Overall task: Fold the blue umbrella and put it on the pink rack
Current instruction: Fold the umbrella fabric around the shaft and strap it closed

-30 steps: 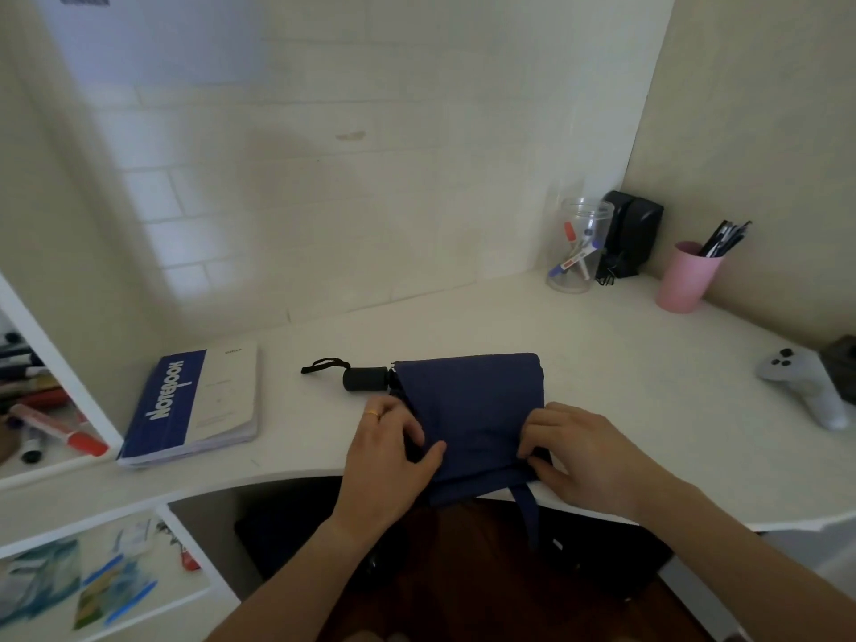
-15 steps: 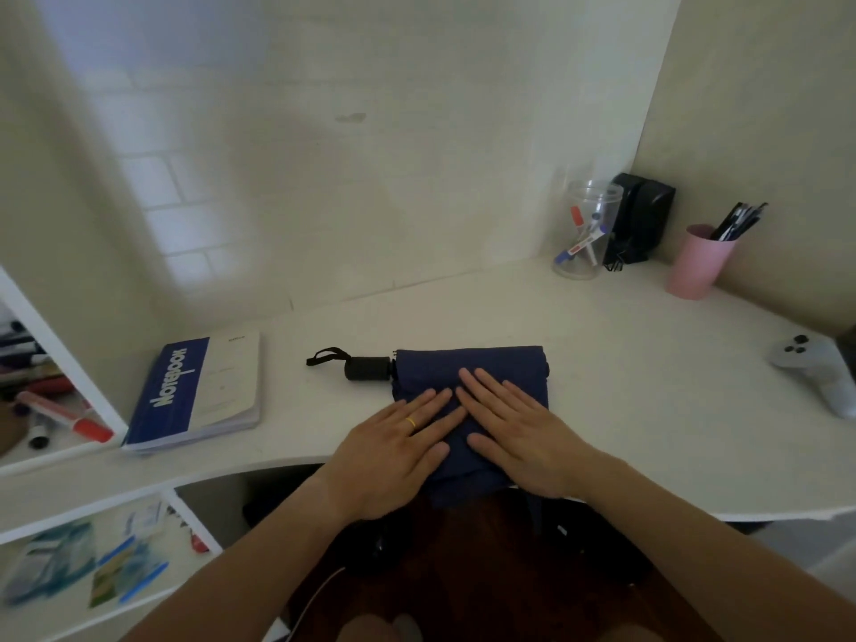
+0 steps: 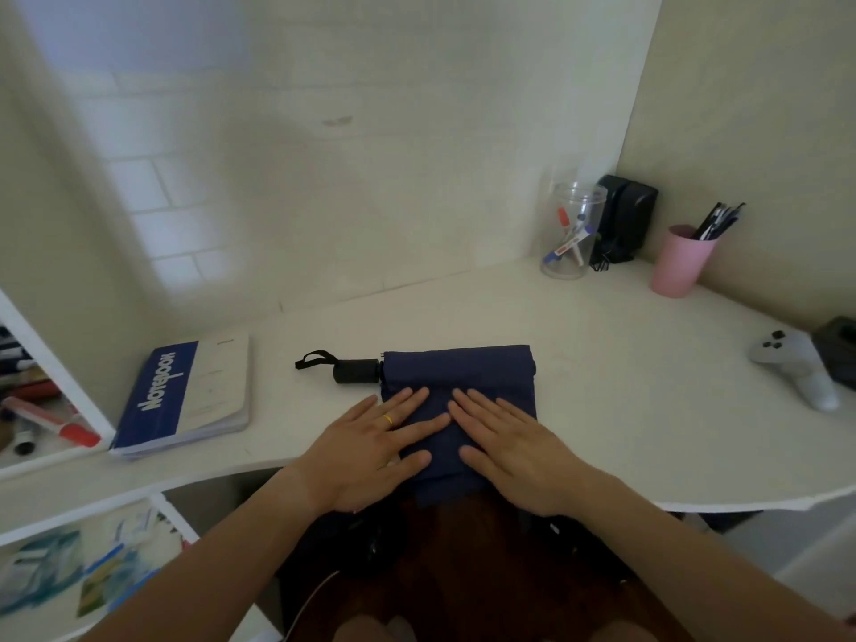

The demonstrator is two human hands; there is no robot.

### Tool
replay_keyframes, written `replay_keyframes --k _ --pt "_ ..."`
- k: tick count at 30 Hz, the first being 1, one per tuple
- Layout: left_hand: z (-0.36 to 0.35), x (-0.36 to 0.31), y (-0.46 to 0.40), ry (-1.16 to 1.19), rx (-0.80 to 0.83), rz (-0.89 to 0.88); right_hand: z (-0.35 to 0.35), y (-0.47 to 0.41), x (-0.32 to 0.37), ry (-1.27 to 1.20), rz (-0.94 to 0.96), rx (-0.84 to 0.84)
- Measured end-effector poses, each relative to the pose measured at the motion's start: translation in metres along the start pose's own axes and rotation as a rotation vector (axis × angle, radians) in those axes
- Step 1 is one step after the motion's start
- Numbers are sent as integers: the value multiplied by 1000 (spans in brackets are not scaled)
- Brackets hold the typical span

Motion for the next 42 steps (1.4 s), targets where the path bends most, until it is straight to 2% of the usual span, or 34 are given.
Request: replay_keyframes --k 2,4,6,9,10,13,15,16,17,19,20,23,26,33,38,42 --pt "3 4 2 53 24 26 4 14 -14 -56 -7 26" --pt "10 3 -1 94 16 39 13 27 -19 -244 -26 30" --pt "34 -3 -14 -13 -128 49 18 31 -22 -349 -24 3" --pt "74 -8 -43 -221 -475 93 23 29 -20 -282 -15 -19" --pt "76 -12 -50 -209 -507 69 24 29 -18 -241 -1 -19" --pt "39 -28 -61 -160 -335 -109 24 36 -14 -200 33 5" --pt "14 -31 -60 -148 -250 -135 38 35 -13 -275 16 26" --pt "9 -31 -59 -146 -264 -134 52 27 -15 -319 1 -23" --pt "8 -31 -59 -154 -273 -132 69 15 -18 -334 -11 -144" --pt "8 -32 -60 -167 -258 -129 92 -14 -29 -229 -37 -352" --pt "7 -32 -60 -172 -252 -129 95 -31 -34 -187 -62 -339" --pt "4 -34 -58 -157 -225 -129 77 -66 -57 -189 -154 18" --pt "3 -35 -51 -129 -208 -149 83 -72 -69 -179 -116 144" --pt "-1 -29 -27 -4 -55 -233 78 -67 -68 -41 -77 35" --pt "4 -30 -26 21 -5 -237 90 -61 -64 -311 -77 84" --pt "15 -31 -22 16 29 -251 93 -51 -69 -358 -22 -4"
Point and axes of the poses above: each hand's wrist, its own y-axis away from the middle knuckle, its own z-axis out of the back of the hand, x = y × z, the point moved 6 cm from there along -y, towards the middle knuckle, and after that the axes turned 6 degrees about -y, right-handed, at the moved point
